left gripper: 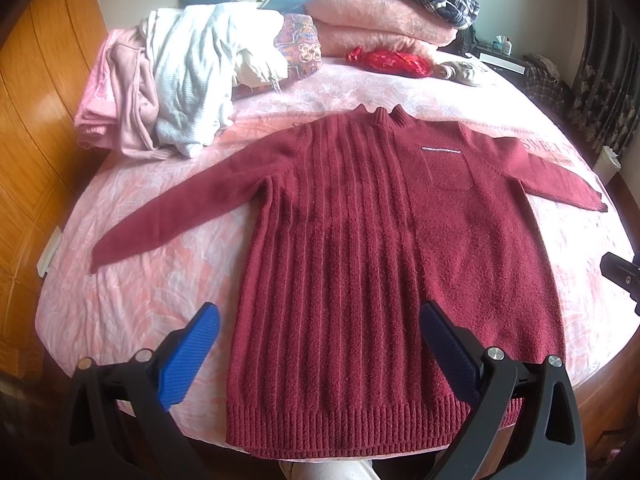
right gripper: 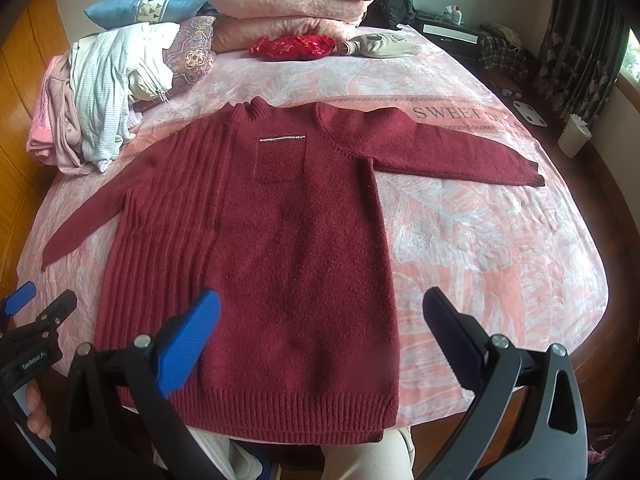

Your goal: Fold small clothes

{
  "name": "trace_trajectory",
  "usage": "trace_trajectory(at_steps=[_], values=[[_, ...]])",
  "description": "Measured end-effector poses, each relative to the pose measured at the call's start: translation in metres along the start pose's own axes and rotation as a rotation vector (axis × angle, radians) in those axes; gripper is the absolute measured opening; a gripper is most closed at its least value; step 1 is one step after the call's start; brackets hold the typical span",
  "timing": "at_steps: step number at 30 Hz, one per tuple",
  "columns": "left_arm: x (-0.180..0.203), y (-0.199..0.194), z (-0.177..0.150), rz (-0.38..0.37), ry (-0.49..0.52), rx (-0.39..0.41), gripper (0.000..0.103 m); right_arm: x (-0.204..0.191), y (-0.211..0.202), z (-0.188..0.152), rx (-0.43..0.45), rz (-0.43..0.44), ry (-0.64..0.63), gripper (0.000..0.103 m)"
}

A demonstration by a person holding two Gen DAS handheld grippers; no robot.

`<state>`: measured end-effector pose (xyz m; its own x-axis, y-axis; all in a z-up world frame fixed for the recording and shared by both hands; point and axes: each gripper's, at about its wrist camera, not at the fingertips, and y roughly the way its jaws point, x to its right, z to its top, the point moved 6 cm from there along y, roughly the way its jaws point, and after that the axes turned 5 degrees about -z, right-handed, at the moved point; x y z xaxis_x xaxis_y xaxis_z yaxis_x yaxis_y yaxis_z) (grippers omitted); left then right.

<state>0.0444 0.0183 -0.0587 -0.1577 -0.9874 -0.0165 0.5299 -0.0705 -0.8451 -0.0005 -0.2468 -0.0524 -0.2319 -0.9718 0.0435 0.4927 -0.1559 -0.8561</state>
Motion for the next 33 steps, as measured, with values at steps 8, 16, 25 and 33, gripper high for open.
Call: trace_trajectory(at_steps=[8,16,25,33], values=[[0.000,0.000,0.000,-0.001,0.000,-0.001,0.100,-0.001,0.001,0.001,0.001,0.000,-0.002,0.100],[-0.001,0.001,-0.001,-0.002,0.000,-0.001,0.100,-0.001,0.001,0.001,0.002,0.001,-0.002,0.100],[0.006,0.024,0.012,-0.007,-0.003,-0.038,0.100,0.031,0.019,0.018,-0.028,-0.002,0.029,0.100],[0.065,0.088,0.098,-0.024,-0.008,-0.050,0.100,0.215,0.099,0.091,-0.115,-0.176,0.146,0.100]])
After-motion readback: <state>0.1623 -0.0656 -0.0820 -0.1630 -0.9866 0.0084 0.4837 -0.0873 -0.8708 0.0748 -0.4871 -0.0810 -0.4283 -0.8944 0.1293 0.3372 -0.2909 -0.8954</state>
